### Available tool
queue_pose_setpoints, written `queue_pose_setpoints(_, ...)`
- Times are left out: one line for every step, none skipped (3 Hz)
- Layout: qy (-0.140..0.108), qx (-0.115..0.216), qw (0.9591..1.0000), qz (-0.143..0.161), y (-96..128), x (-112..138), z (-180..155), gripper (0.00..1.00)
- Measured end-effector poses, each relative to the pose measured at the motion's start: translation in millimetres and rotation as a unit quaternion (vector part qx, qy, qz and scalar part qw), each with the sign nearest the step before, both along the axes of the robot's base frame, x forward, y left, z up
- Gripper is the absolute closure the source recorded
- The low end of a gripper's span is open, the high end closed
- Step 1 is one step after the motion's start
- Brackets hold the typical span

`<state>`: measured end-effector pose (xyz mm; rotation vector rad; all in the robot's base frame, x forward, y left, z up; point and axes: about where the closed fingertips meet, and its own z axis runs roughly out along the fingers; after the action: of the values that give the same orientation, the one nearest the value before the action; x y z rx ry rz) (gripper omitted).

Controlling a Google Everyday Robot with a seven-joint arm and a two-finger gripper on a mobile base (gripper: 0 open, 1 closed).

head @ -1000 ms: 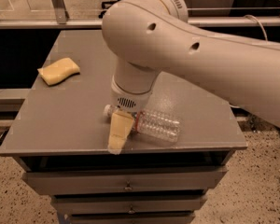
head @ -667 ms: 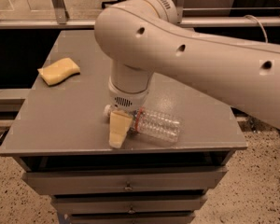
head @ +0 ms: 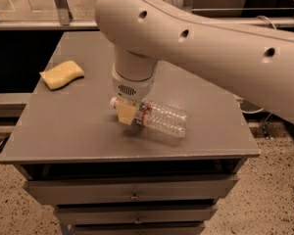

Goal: Place water bottle upright

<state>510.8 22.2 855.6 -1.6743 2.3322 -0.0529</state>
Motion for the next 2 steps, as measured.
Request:
queue_pose_setpoints(-0.021, 0.055, 0.9982, 0.013, 6, 20, 26, 0.93)
queue_pose_setpoints(-0.059, 0.194, 0.9775, 0.060, 20, 47, 73, 1.00)
